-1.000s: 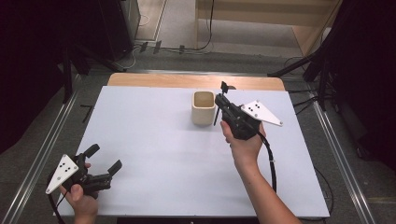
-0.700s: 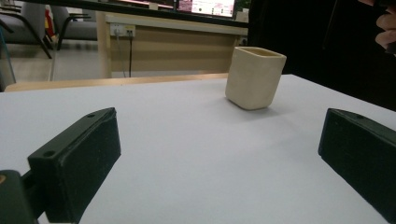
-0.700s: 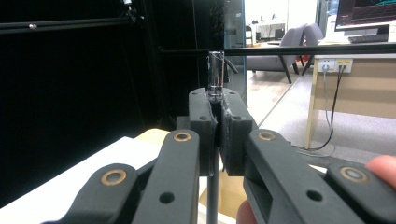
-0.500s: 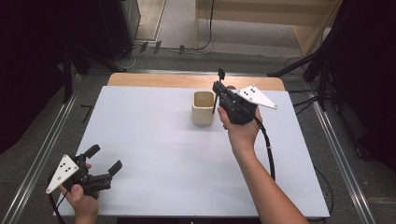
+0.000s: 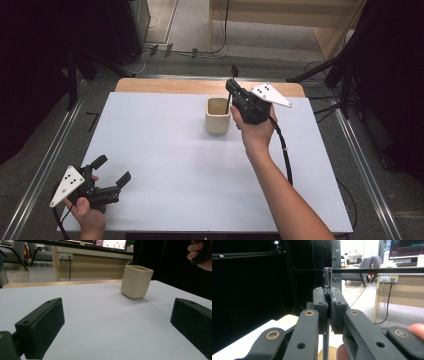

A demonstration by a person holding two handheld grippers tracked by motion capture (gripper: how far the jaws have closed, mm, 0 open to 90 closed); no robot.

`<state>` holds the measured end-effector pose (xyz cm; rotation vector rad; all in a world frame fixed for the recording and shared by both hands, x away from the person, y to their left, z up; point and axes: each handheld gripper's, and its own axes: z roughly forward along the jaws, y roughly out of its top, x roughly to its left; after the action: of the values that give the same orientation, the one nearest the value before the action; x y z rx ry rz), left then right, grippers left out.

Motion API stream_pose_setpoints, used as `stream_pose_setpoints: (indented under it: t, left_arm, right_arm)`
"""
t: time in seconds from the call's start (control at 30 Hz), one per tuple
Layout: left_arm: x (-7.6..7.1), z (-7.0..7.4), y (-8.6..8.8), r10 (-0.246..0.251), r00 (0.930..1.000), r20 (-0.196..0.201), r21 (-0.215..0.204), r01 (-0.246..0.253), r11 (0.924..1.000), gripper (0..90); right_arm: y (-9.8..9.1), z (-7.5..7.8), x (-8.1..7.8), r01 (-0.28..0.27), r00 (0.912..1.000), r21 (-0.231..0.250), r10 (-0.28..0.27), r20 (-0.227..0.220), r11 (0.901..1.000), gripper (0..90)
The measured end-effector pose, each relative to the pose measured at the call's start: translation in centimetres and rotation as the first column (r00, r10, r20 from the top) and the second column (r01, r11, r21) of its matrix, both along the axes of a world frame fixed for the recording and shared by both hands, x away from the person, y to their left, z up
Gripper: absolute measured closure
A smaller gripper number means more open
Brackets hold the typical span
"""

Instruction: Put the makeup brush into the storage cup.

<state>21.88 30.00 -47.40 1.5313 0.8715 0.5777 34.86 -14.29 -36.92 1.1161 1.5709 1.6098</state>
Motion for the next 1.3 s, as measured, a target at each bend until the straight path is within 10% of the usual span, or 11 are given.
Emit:
stream_pose_setpoints:
  t: [0.53,1.3]
  left_arm:
    - [0.0,-0.1,-0.1,-0.001,1.0,-0.003,0.0,0.001,1.0,0.0]
    - [0.1,-0.1,-0.1,-0.001,1.0,-0.002,0.002,0.001,1.0,0.0]
  right_arm:
    - [0.4,-1.0,3.3,0.013,0.9999,0.0,-0.013,0.002,0.9999,87.4]
    - [1.4,-4.8,5.3,0.006,0.9942,-0.06,-0.012,-0.107,0.9982,87.4]
